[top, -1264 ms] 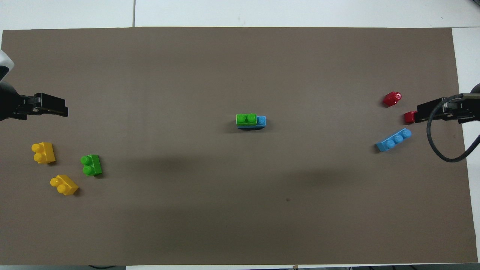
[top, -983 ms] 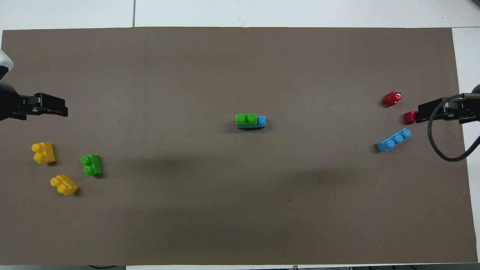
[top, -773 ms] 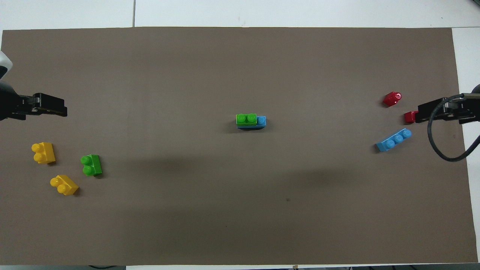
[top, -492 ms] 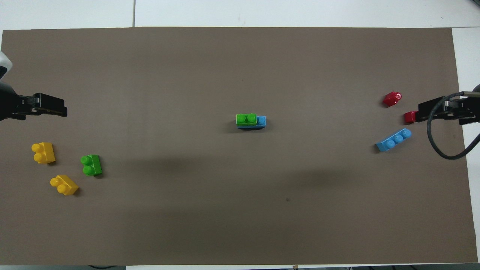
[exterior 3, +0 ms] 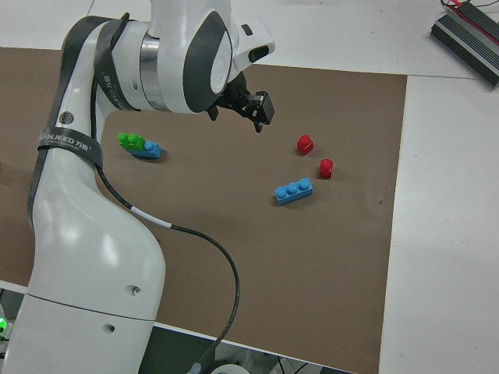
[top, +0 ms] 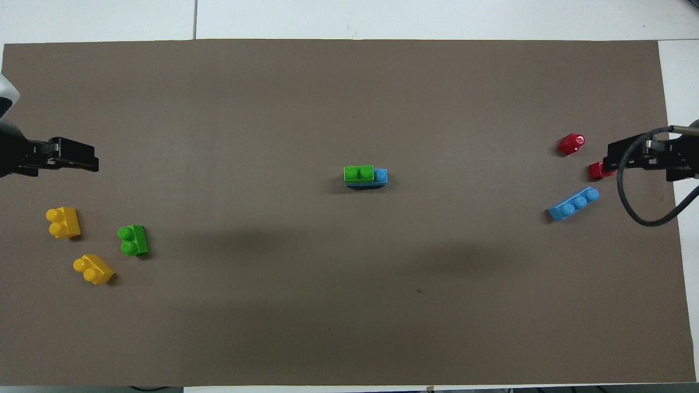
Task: Remove green block with left arm and hold with right
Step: 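Move the left gripper and the right gripper toward the green-blue stack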
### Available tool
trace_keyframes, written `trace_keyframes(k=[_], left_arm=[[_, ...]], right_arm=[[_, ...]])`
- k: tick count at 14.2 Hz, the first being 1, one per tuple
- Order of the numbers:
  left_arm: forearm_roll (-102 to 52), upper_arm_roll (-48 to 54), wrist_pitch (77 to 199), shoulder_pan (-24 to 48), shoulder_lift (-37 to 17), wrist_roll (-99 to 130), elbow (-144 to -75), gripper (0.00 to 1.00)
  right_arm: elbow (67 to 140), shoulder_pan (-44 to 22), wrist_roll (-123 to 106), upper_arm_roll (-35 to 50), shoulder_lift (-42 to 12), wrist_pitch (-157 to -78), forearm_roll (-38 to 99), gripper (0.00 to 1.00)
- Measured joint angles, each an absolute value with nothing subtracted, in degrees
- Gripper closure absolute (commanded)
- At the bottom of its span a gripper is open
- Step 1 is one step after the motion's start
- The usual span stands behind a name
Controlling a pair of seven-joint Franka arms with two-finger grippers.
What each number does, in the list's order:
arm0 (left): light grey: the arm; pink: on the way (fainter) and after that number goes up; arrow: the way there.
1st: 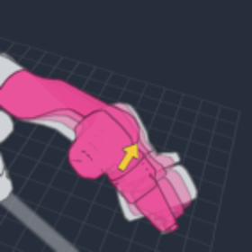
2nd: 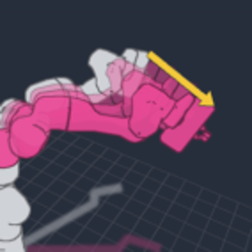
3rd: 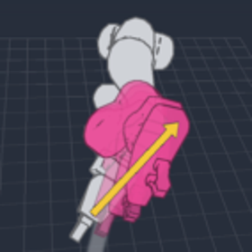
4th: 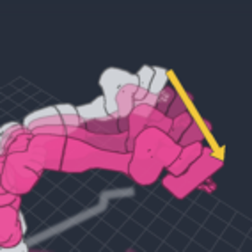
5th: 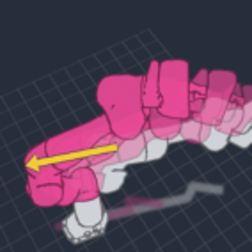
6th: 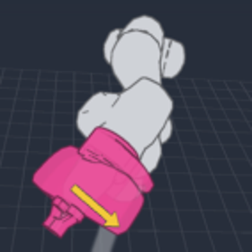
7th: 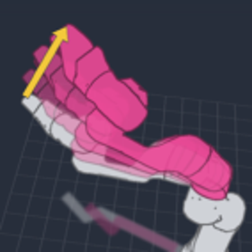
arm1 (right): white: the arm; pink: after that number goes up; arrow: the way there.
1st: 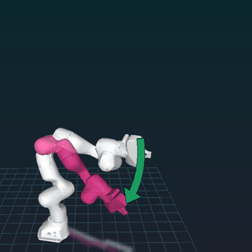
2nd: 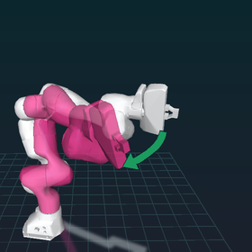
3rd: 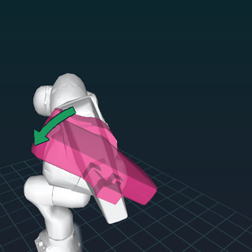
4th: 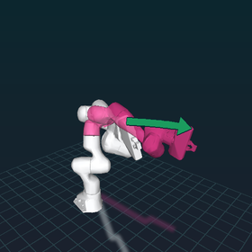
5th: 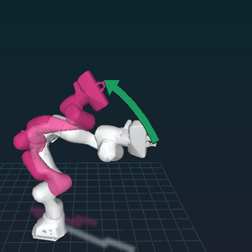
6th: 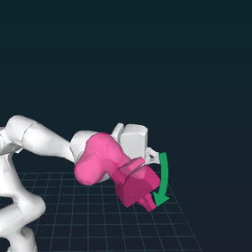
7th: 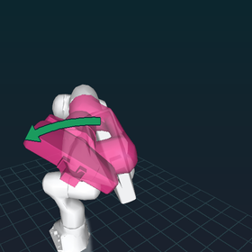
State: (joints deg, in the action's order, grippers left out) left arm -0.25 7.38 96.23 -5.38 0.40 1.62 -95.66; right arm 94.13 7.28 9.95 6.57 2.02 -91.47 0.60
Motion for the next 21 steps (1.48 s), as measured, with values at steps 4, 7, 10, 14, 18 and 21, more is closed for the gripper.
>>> trace_keyframes(k=[4,7,10,14,18,21], left_arm=[[-0.3,7.5,95.7,-4.0,1.2,5.9,-97.1,0.0],[-0.4,7.6,95.7,-1.7,2.2,15.1,-99.3,0.0],[-0.5,7.7,95.7,1.0,3.1,25.3,-100.7,0.0],[-0.6,7.8,95.7,3.7,3.4,36.2,-101.1,0.0],[-0.7,7.8,95.8,6.4,3.5,45.5,-101.4,0.0],[-0.8,7.8,97.4,9.3,3.6,59.6,-101.8,0.0]], right_arm=[[95.6,7.2,10.6,6.7,2.1,-93.5,0.6,0.0],[96.1,7.2,14.2,6.8,2.4,-93.6,0.6,0.0],[97.0,6.6,25.3,7.3,2.4,-94.6,1.5,0.0],[99.6,4.9,42.6,7.6,2.3,-97.1,7.9,0.0],[102.0,3.3,56.1,7.6,1.3,-100.6,14.6,0.0],[102.4,2.3,65.1,7.6,-1.6,-103.8,22.3,0.01]])
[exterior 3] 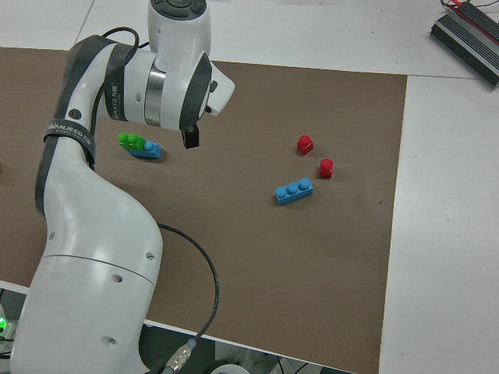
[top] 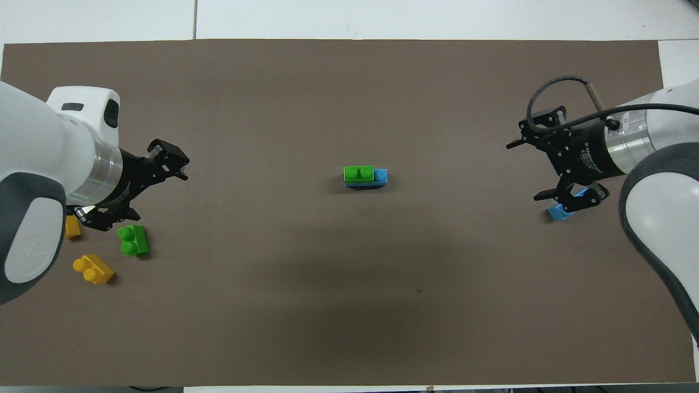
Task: Remove green block with left arm and hold with right
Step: 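Move the left gripper and the right gripper toward the green-blue stack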
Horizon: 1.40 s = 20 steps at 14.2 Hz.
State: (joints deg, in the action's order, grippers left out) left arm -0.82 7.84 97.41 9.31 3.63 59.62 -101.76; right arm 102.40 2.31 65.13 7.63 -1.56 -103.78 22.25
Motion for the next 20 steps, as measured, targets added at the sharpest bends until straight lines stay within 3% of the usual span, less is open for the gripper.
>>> trace_keyframes(k=[5,10,20], left_arm=[[-0.9,8.0,107.0,16.3,4.6,92.0,-106.9,0.0],[-0.9,8.0,112.7,20.8,4.1,110.4,-109.9,0.0],[-0.9,7.9,123.6,26.4,-7.9,123.6,-109.0,0.0]], right_arm=[[102.3,0.1,73.6,7.6,-7.2,-109.0,26.7,0.01],[102.1,-1.1,77.0,7.6,-10.5,-112.0,30.5,0.01],[102.1,-8.3,88.3,7.7,-15.2,-122.4,31.6,0.01]])
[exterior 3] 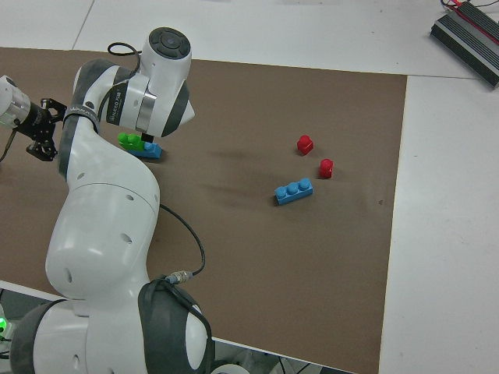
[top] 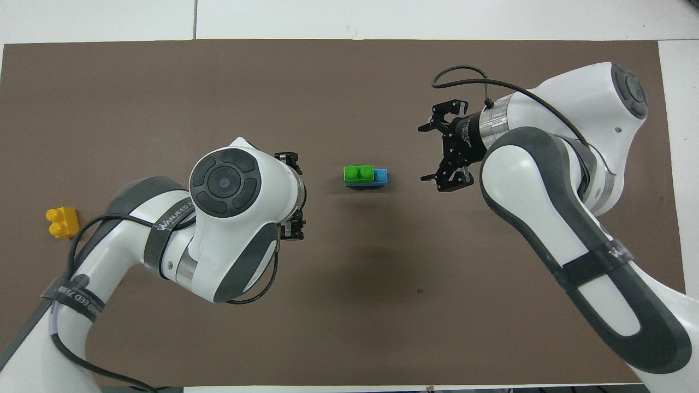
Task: Remove green block with left arm and hold with right
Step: 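Move the left gripper and the right gripper toward the green-blue stack, then grasp the green block with the left gripper while the right gripper grasps blue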
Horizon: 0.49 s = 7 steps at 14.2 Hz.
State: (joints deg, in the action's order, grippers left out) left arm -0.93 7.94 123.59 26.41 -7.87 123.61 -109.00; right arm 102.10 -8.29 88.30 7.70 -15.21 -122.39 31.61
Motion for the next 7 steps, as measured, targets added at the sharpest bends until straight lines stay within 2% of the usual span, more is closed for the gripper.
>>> trace_keyframes(k=[7], left_arm=[[-0.9,7.9,123.4,28.3,-14.5,125.1,-102.6,0.0]], right_arm=[[103.6,-10.6,88.7,7.7,-18.1,-128.5,31.7,0.01]])
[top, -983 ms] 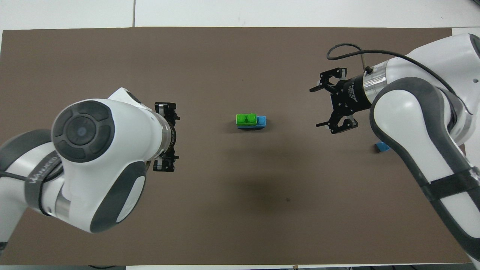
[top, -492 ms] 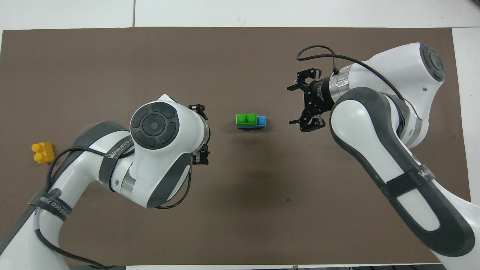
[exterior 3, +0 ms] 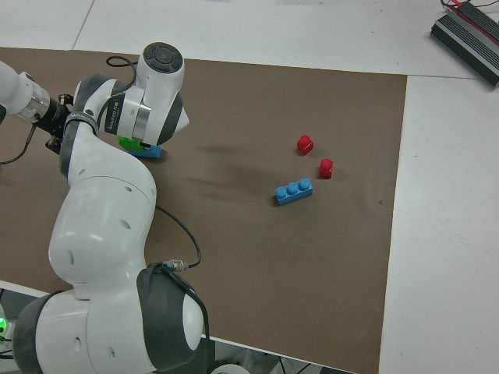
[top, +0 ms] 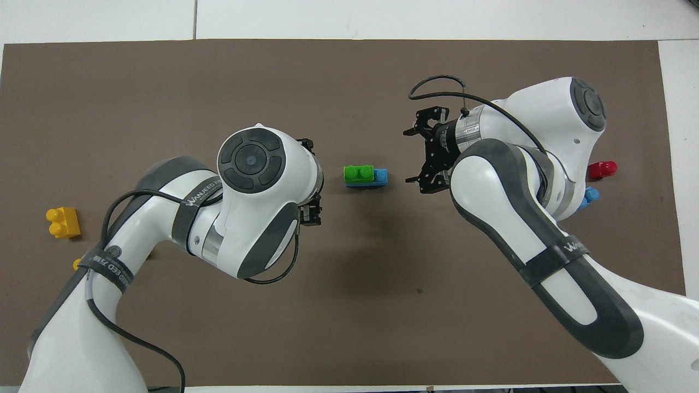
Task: Remove green block with left arm and hold with right
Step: 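Grasp the green block with the left gripper while the right gripper grasps blue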
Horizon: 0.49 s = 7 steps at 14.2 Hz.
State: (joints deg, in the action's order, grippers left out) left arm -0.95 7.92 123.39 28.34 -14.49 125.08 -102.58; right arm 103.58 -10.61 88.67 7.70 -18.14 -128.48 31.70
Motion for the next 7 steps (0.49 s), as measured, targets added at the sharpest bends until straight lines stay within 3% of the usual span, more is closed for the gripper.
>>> trace_keyframes(k=[4,7], left_arm=[[-0.9,7.8,122.1,30.3,-21.5,127.4,-96.2,0.0],[-0.9,7.4,121.9,30.3,-23.1,129.5,-94.3,0.0]], right_arm=[[103.9,-12.2,88.7,7.7,-21.1,-131.4,31.8,0.01],[104.1,-14.0,88.7,7.7,-22.6,-134.3,33.5,0.01]])
